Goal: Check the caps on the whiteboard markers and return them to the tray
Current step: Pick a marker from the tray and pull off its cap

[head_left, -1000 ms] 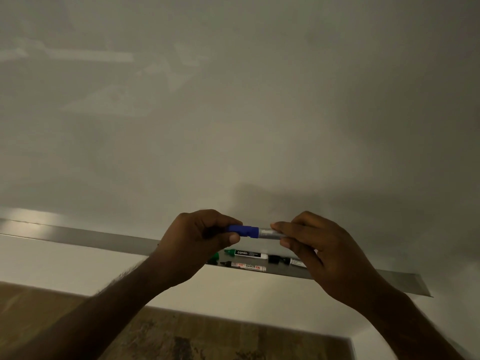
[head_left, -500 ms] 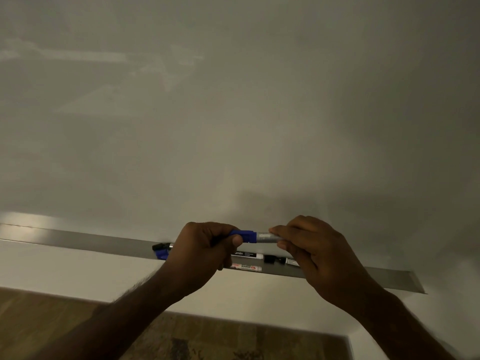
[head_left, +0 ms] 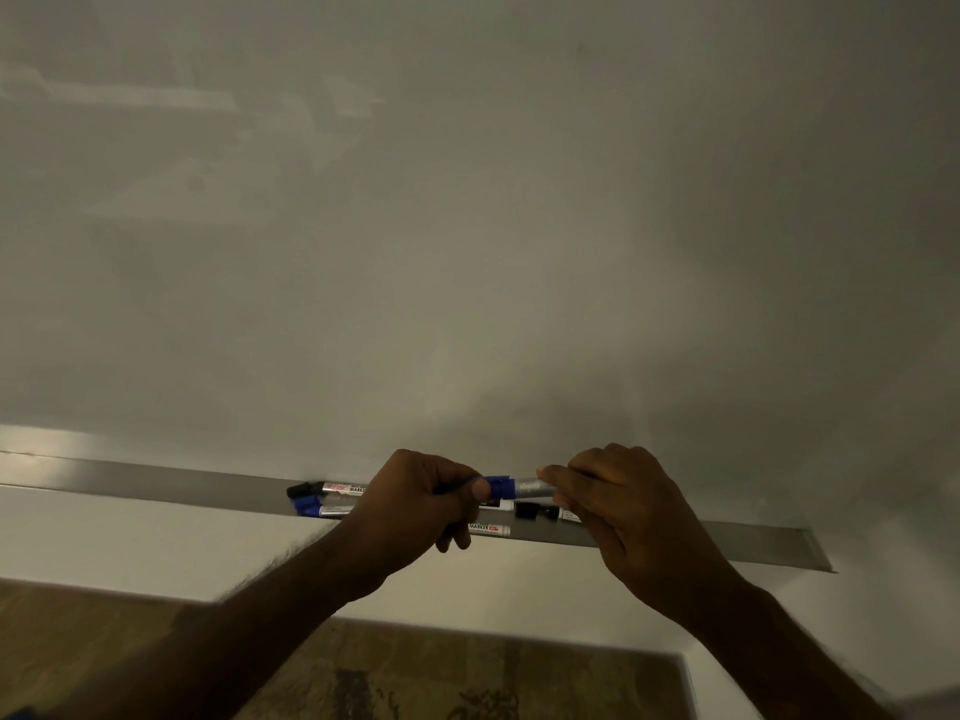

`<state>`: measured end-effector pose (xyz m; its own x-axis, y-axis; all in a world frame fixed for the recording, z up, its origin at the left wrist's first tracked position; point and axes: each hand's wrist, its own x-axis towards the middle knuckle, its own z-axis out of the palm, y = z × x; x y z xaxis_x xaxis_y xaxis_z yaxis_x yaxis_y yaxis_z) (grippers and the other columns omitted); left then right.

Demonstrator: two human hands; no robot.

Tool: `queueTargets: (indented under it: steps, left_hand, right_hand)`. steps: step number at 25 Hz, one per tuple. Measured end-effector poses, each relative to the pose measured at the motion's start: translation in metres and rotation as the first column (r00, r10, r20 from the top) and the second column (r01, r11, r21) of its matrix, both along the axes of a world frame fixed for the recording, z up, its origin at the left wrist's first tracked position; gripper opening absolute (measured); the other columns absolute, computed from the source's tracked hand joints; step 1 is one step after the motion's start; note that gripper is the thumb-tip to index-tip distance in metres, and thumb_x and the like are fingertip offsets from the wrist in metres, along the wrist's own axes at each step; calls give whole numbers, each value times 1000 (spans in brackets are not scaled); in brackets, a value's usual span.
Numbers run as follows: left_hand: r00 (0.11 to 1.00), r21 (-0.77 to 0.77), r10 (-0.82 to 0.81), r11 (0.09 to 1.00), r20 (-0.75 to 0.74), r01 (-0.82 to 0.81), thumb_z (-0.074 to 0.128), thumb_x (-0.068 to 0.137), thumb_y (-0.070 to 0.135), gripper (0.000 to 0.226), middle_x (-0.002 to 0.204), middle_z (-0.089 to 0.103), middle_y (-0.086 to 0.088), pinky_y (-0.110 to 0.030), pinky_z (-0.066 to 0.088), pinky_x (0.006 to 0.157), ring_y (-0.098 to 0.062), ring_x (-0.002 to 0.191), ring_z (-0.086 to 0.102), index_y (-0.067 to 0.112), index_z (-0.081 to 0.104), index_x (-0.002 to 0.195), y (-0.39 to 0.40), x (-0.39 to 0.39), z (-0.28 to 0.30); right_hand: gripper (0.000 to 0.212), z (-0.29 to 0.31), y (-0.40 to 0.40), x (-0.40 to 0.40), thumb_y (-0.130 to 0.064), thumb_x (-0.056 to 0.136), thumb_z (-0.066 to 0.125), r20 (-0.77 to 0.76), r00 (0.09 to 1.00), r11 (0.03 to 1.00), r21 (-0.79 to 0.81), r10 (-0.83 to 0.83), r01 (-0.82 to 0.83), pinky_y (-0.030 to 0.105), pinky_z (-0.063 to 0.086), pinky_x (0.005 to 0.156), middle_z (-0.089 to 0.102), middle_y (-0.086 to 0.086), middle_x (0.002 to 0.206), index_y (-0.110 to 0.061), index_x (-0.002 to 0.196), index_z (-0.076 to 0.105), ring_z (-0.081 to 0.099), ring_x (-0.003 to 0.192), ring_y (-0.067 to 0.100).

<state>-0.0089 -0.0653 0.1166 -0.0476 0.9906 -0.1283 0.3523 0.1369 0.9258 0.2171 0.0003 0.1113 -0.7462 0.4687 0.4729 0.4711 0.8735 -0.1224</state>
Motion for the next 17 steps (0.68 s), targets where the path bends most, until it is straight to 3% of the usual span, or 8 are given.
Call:
queueTargets:
  steps: [3, 6, 10, 17]
  left_hand:
    - [990, -35, -72, 997, -118, 68, 61, 90, 23, 10, 61, 70, 7, -13, 50, 54, -3, 56, 64, 24, 71, 89, 19, 4, -13]
    - [934, 47, -79, 994, -348, 102, 65, 86, 23, 12, 74, 68, 14, -14, 47, 60, -3, 66, 64, 25, 70, 97, 45, 12, -35]
    - [868, 106, -29, 990, -496, 94, 64, 86, 22, 15, 94, 68, 7, -24, 50, 76, -7, 81, 59, 25, 68, 99, 70, 35, -82]
    - [658, 154, -39, 960, -752, 234, 56, 87, 17, 18, 93, 67, -3, -34, 50, 77, -20, 86, 57, 20, 68, 100, 88, 65, -158]
  right_hand:
    - [28, -23, 15, 8, -22, 92, 48, -36, 999, 980, -195, -30, 22, 35, 47, 69, 67, 3, 93, -14, 113, 64, 56, 82, 17]
    - [27, -58, 27, 18, -19, 92, 51, -55, 989, 917, -385, -140, 109, 40, 44, 80, 67, 4, 100, -15, 116, 63, 56, 93, 21]
    - [22, -103, 39, 27, -15, 87, 65, 37, 934, 872, -347, -355, 345, 35, 25, 80, 71, -2, 97, -20, 108, 68, 58, 97, 22]
    - [19, -160, 48, 26, -11, 84, 63, 255, 820, 773, -279, -513, 570, 36, 21, 75, 72, -4, 88, -26, 94, 70, 56, 92, 23]
